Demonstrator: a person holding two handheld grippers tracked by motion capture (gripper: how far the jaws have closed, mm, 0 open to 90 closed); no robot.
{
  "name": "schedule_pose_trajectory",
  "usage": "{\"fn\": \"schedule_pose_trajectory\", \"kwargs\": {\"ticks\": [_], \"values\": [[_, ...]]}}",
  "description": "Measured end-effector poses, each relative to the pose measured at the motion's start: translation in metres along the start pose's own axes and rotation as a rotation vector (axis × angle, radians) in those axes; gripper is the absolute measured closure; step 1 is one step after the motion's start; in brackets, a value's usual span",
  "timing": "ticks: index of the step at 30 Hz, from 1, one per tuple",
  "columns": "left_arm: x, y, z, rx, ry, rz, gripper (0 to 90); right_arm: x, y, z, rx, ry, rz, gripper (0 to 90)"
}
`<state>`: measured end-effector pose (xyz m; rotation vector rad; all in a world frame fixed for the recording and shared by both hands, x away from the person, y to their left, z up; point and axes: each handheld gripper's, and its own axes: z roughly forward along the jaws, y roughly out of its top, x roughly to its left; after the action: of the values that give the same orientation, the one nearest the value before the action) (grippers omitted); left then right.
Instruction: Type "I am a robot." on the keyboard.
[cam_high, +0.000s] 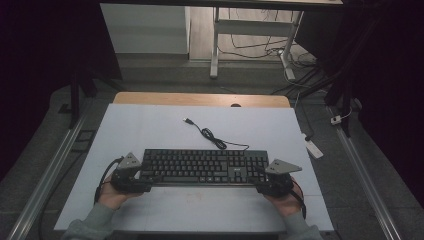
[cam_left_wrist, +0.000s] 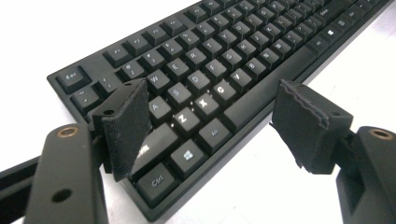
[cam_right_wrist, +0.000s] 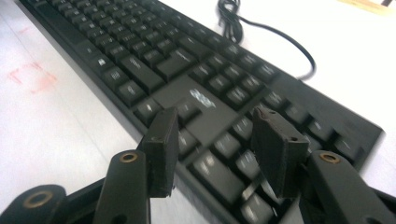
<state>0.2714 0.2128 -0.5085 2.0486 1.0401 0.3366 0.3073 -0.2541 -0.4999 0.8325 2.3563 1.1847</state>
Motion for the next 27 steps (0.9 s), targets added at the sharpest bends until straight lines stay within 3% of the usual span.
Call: {"fn": "schedule_pose_trajectory", "kwargs": {"ticks": [10, 17, 27], "values": [[0.002, -0.013, -0.006, 0.009, 0.009, -0.007, 27.9, -0.007, -0.024, -0.021, 0.007, -0.023, 0.022, 50.2], [0.000, -0.013, -0.005, 0.006, 0.012, 0.000, 27.7, -0.004, -0.022, -0.017, 0.012, -0.022, -0.002, 49.7], [0.001, -0.013, -0.006, 0.000, 0.018, -0.005, 27.7, -0.004, -0.021, -0.017, 0.010, -0.013, 0.000, 49.7]]}}
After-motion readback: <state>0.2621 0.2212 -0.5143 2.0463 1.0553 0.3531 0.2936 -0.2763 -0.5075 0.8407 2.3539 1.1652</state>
